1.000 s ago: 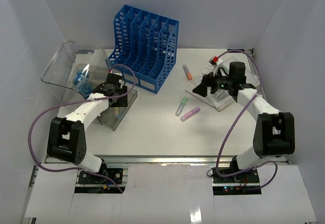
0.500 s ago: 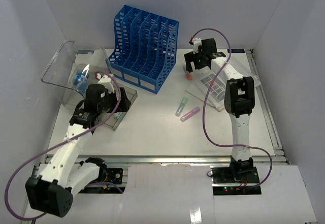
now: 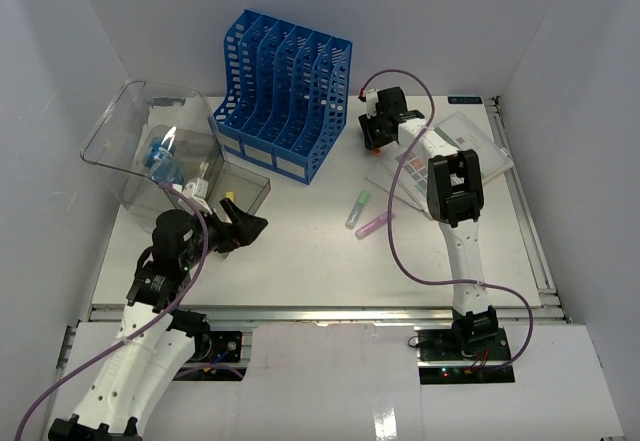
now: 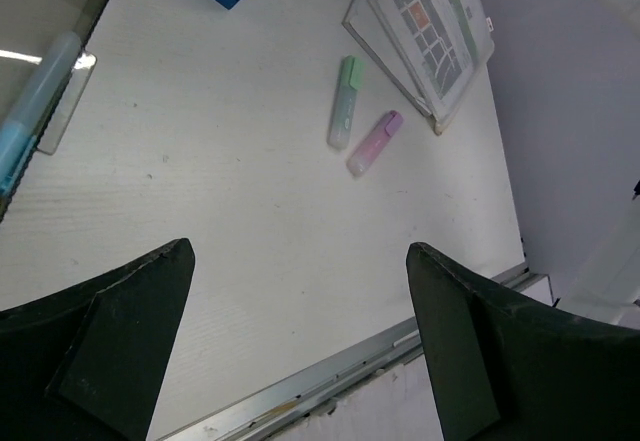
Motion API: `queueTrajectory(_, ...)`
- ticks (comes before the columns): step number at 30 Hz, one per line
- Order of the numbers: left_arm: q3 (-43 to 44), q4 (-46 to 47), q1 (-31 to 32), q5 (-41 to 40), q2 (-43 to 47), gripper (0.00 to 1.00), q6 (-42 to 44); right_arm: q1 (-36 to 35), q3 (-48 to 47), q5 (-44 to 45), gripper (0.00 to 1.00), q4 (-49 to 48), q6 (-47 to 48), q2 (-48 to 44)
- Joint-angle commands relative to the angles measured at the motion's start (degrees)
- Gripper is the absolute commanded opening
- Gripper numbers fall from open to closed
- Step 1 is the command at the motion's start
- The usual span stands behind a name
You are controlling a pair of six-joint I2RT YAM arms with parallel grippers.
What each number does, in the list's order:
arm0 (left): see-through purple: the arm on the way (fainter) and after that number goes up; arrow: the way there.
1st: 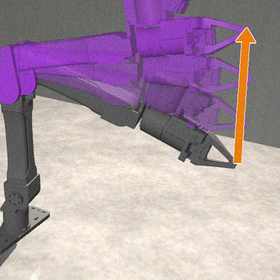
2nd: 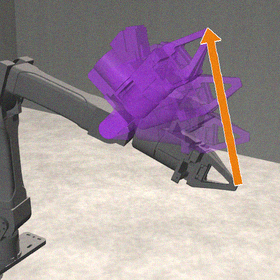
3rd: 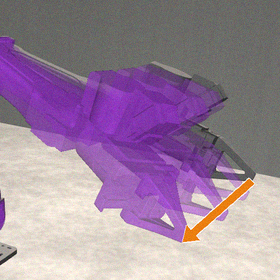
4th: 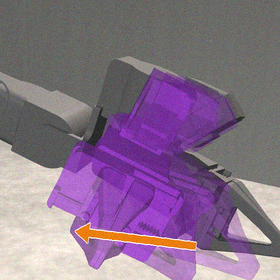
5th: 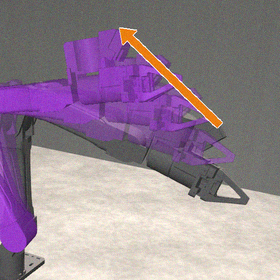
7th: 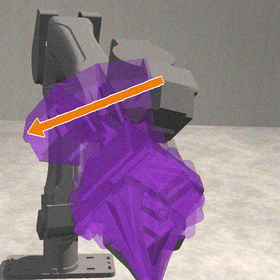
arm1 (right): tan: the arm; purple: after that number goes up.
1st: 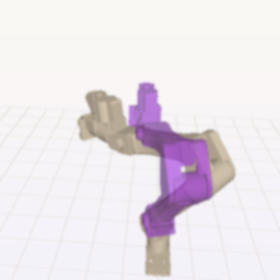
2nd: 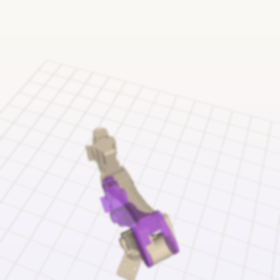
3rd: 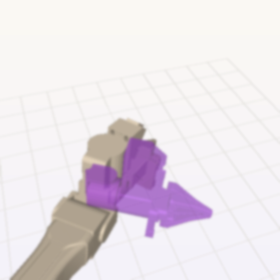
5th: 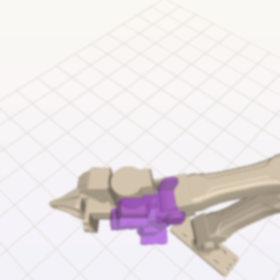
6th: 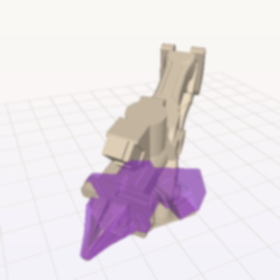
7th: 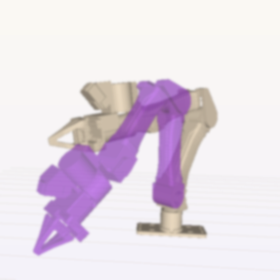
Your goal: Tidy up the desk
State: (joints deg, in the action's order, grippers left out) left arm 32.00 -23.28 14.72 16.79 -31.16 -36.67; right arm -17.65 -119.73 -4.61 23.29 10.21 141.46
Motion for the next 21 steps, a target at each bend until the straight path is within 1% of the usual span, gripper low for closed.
queueTrajectory(1, -2.69, 6.32, -0.22, 1.88, -1.52, 0.98, -9.61, 0.29, 5.39, -1.35, 0.32, -0.55, -0.42, -2.90)
queueTrajectory(3, -3.89, 8.94, -0.22, 2.68, -2.76, 0.98, -11.66, 0.28, 8.05, -2.06, 0.28, -1.58, -0.13, -4.84)
queueTrajectory(5, -5.19, 12.01, -0.29, 4.47, -4.26, 0.98, -13.79, 0.26, 11.40, -4.35, 0.20, -3.54, -0.05, -8.46)
queueTrajectory(7, -5.54, 14.92, -0.27, 5.42, -6.01, 0.98, -15.11, 0.33, 17.39, -7.19, 0.15, -6.87, -0.34, -12.61)
queueTrajectory(9, -5.45, 16.68, -0.22, 6.38, -7.22, 0.98, -16.11, 0.29, 25.08, -10.93, 0.08, -11.30, -1.04, -20.03)
queueTrajectory(11, -5.47, 19.13, -0.30, 7.22, -9.04, 0.98, -17.08, 0.33, 31.55, -14.56, 0.08, -16.00, -2.04, -26.54)
queueTrajectory(13, -5.53, 21.33, -0.20, 8.21, -10.98, 0.98, -18.29, 0.28, 38.13, -19.35, 0.08, -18.40, -2.89, -31.54)
queueTrajectory(17, -5.18, 27.81, 0.70, 10.64, -14.74, 0.98, -20.83, -1.14, 47.84, -28.46, 0.08, -19.87, -4.11, -42.32)
queueTrajectory(19, -4.41, 29.67, 2.40, 10.02, -16.37, 0.98, -21.68, -3.07, 52.78, -31.65, 0.08, -20.56, -4.49, -46.66)
queueTrajectory(21, -3.60, 31.10, 5.49, 8.21, -17.86, 0.98, -22.36, -5.76, 55.77, -32.28, 0.08, -20.63, -4.77, -49.51)
